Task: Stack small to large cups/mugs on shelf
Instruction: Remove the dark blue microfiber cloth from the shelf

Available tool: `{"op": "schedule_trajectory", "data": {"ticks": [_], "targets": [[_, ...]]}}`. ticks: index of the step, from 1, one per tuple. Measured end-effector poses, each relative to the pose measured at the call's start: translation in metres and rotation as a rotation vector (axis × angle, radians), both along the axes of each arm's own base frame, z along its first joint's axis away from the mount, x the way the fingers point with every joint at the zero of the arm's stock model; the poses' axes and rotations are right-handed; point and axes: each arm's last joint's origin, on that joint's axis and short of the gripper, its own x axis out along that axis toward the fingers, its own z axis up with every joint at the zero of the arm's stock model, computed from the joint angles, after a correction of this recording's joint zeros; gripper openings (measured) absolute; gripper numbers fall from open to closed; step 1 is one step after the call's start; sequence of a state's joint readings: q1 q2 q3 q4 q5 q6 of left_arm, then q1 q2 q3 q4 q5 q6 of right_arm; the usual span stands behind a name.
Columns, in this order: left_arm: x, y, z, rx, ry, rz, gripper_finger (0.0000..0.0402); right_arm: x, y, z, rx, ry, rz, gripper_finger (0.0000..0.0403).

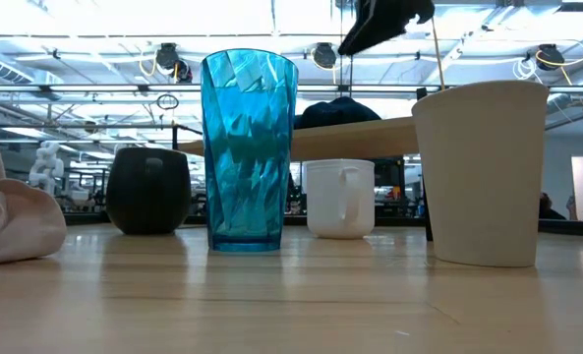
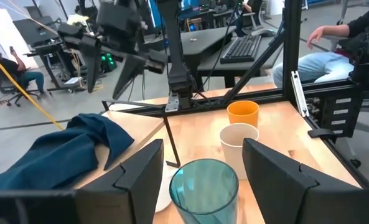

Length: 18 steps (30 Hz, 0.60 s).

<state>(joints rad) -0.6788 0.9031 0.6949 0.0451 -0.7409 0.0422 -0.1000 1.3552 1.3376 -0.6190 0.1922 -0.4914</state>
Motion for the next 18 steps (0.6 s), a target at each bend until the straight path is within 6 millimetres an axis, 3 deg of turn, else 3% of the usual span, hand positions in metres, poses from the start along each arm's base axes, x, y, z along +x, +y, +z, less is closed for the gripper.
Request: {"op": "schedule_trajectory", "data": {"ticks": [9,18], "targets": [[0.000,0.000,-0.001,0.004,0.008,0.004,0.0218,0.012,-0.003,-0.023,0.007,0.123,-0.022,0.0203],[0.000,0.001,-0.002,-0.002,0.013,0.026,0.0218,0.011,-0.002,-0.025,0.088,0.135,-0.024,0.0199]]}}
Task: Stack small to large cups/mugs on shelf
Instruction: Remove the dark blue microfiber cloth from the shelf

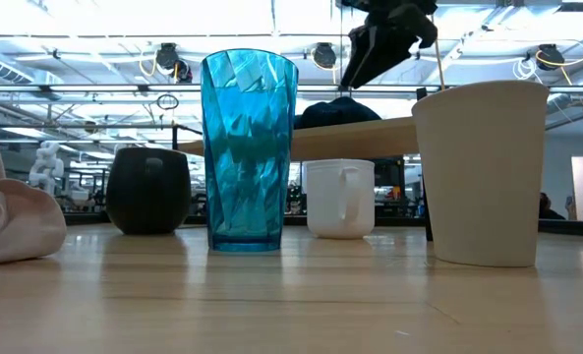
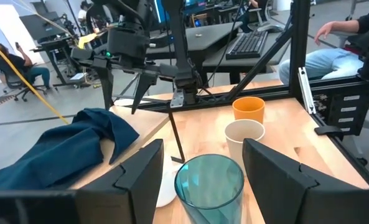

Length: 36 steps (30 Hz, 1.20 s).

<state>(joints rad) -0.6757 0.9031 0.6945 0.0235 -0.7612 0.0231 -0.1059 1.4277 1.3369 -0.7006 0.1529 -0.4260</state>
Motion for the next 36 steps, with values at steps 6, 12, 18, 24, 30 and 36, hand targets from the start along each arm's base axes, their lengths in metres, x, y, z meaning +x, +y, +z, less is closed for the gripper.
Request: {"op": "schedule_trajectory", "data": {"ticks": [6,12,18,24,30,36], "targets": [[0.000,0.000,0.000,-0.006,0.001,0.002,0.0218,0.004,-0.003,-0.007,0.001,0.026,-0.005,0.0199],[0.000,0.000,-0.001,-0.019,0.006,0.005,0.0218,0.009,-0.011,-0.016,0.004,0.061,-0.026,0.0199],[0.000,0.001,-0.002,-0.020,0.017,0.007,0.0218,0.008,-0.017,-0.019,0.007,0.080,-0.045,0.0199],[0.000,0.001,-0.003,-0.019,0.019,0.007,0.0218,0.008,-0.017,-0.019,0.009,0.085,-0.046,0.0199],[0.000,0.001,-0.003,-0.022,0.019,0.008,0.0218,0.007,-0.017,-0.020,0.011,0.096,-0.047,0.0198],[0.000,0.001,-0.002,-0.021,0.019,0.008,0.0218,0.007,-0.017,-0.020,0.016,0.098,-0.053,0.0162]]}}
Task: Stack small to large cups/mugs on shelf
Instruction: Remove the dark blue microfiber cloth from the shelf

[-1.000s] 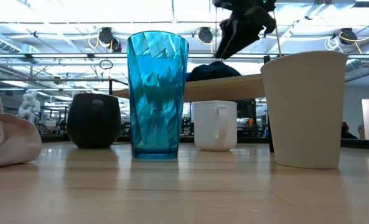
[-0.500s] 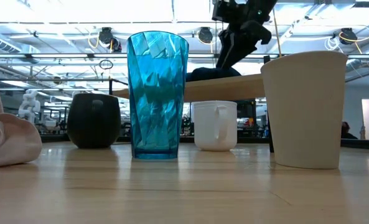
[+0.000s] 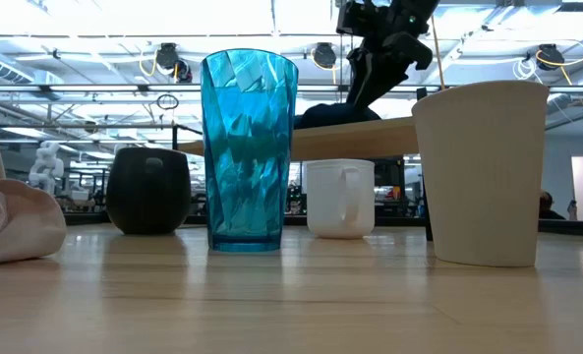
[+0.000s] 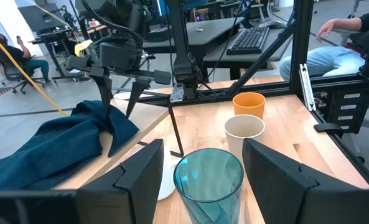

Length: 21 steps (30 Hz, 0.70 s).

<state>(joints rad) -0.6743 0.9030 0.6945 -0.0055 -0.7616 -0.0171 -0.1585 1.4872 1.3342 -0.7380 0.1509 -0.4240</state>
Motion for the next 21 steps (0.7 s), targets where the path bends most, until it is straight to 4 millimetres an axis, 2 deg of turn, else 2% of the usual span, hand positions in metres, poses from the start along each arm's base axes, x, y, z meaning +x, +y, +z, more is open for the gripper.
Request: {"op": "schedule_trajectory", "data": {"ticks": [11,17,21], "targets": [[0.000,0.000,0.000,0.000,0.000,0.000,0.0218,0.000,0.000,0.000,0.001,-0.001,-0.003,0.0009],[0.000,0.000,0.000,0.000,0.000,0.000,0.0218,0.003,-0.001,0.002,0.014,-0.050,-0.037,0.0002],[0.000,0.000,0.000,-0.004,-0.001,0.001,0.0218,0.005,0.000,0.011,-0.014,-0.123,-0.015,0.0001]]}}
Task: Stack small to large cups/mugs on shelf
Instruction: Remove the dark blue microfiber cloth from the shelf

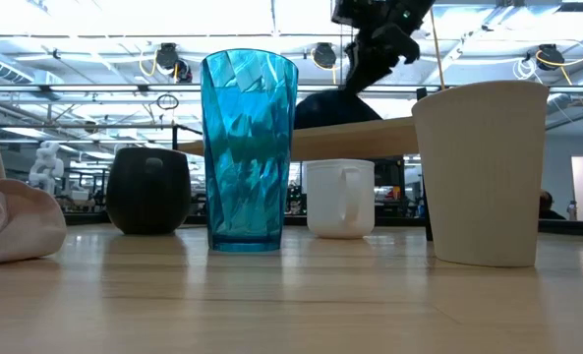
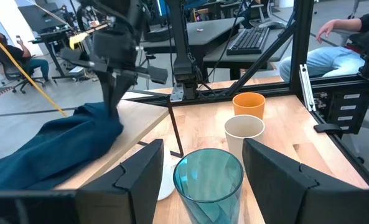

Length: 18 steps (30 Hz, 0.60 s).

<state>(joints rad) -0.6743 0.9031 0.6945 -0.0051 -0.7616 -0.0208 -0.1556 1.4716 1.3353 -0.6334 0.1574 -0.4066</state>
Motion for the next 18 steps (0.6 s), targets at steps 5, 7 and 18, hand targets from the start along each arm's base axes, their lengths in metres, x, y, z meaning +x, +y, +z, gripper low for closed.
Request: {"op": "schedule_trajectory", "data": {"ticks": [5,7,18], "targets": [[0.000,0.000,0.000,-0.006,0.001,0.001,0.0218,-0.005,0.000,0.026,-0.066,-0.166,-0.020,0.0001],[0.000,0.000,0.000,-0.008,0.000,0.001,0.0218,-0.011,0.000,0.040,-0.127,-0.238,-0.032,0.0001],[0.000,0.000,0.000,-0.012,0.000,0.002,0.0218,-0.057,0.001,0.122,-0.490,-0.640,-0.152,0.0000]]}}
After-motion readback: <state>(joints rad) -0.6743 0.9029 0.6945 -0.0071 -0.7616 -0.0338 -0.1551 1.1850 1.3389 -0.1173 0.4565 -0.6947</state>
